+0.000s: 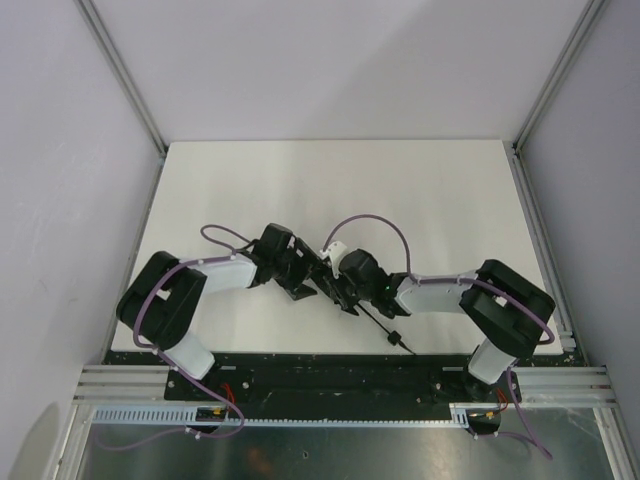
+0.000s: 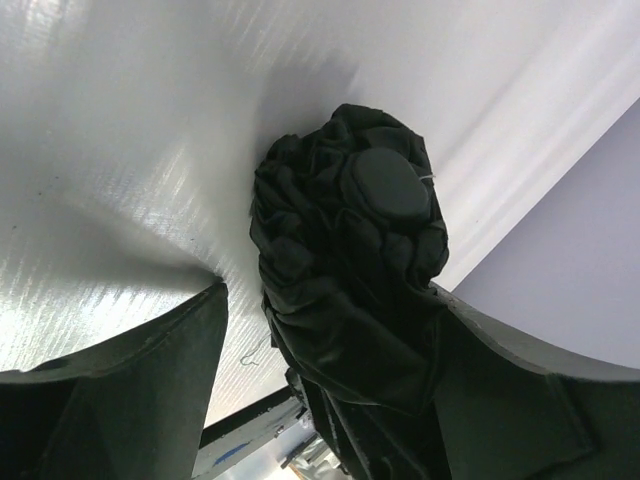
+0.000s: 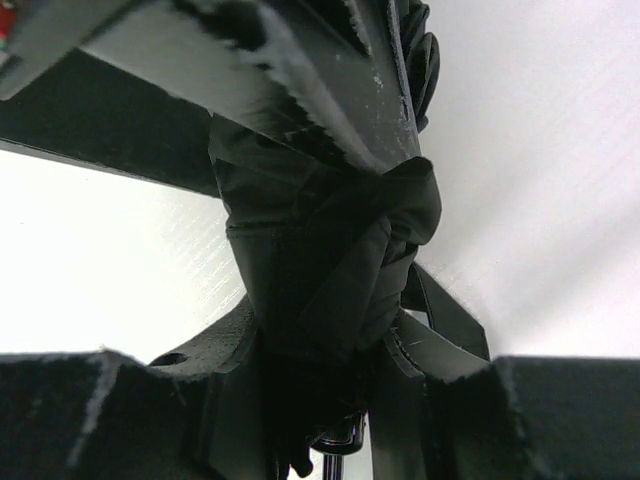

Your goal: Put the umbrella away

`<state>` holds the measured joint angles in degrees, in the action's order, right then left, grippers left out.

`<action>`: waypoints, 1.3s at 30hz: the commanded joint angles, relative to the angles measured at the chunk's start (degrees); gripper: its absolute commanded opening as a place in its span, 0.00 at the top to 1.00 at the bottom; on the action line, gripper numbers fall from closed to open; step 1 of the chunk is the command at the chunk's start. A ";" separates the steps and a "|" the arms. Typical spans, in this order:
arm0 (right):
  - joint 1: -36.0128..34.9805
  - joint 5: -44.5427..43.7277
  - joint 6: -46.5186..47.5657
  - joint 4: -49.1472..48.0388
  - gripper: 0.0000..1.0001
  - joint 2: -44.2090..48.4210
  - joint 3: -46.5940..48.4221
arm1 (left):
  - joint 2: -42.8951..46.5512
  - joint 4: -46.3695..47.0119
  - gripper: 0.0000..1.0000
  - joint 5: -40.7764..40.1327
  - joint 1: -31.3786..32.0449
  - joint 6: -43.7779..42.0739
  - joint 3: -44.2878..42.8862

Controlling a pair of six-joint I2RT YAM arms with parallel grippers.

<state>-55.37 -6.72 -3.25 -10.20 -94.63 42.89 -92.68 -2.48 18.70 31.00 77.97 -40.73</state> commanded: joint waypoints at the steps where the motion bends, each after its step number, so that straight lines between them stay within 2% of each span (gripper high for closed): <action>1: 4.70 15.26 -1.98 -2.18 1.00 0.97 -1.63 | -1.92 -6.80 0.17 -3.16 0.58 -4.41 1.29; 4: 7.33 24.16 -3.67 -4.11 1.00 0.27 -1.89 | -3.78 -4.45 0.16 -1.81 0.72 -4.53 0.89; 7: 8.89 28.95 -5.11 -5.86 1.00 -0.30 -2.34 | -4.70 -3.24 0.17 -2.02 0.97 -4.10 0.98; 11: 10.24 34.10 -7.35 -9.40 1.00 -0.29 -3.39 | -6.28 -2.37 0.24 -2.67 0.95 -3.89 1.33; 18: 11.05 36.36 -8.15 -10.21 1.00 1.11 -3.89 | -6.48 0.38 0.58 -3.75 0.92 -3.50 2.58; 21: 10.23 34.64 -7.39 -9.22 1.00 2.89 -3.95 | -6.17 4.32 0.75 -3.10 0.90 -3.13 3.62; 22: 10.13 33.47 -7.74 -8.61 0.97 3.63 -3.91 | -5.74 6.87 0.81 -2.64 0.86 -2.63 4.55; 23: 10.21 32.22 -8.49 -7.82 0.89 4.35 -3.89 | -5.18 9.42 0.86 -2.23 0.83 -2.03 5.46; 26: 10.44 27.84 -10.99 -3.62 0.56 6.71 -3.58 | -3.15 13.58 0.97 -1.43 0.67 -1.53 6.44; 31: 11.03 24.62 -15.50 5.87 0.10 12.88 -1.36 | 1.82 17.19 1.00 -1.02 0.03 -2.17 5.97; 33: 11.83 23.79 -17.37 10.45 0.03 16.36 0.45 | 3.15 18.77 1.00 0.18 -0.44 -2.68 5.19; 39: 19.81 26.22 -27.35 14.99 0.01 28.54 2.80 | 6.14 25.47 1.00 3.65 -1.67 -3.43 3.18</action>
<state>-40.80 18.90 -22.13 1.13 -73.87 42.70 -90.87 14.31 20.32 30.26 76.38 -34.92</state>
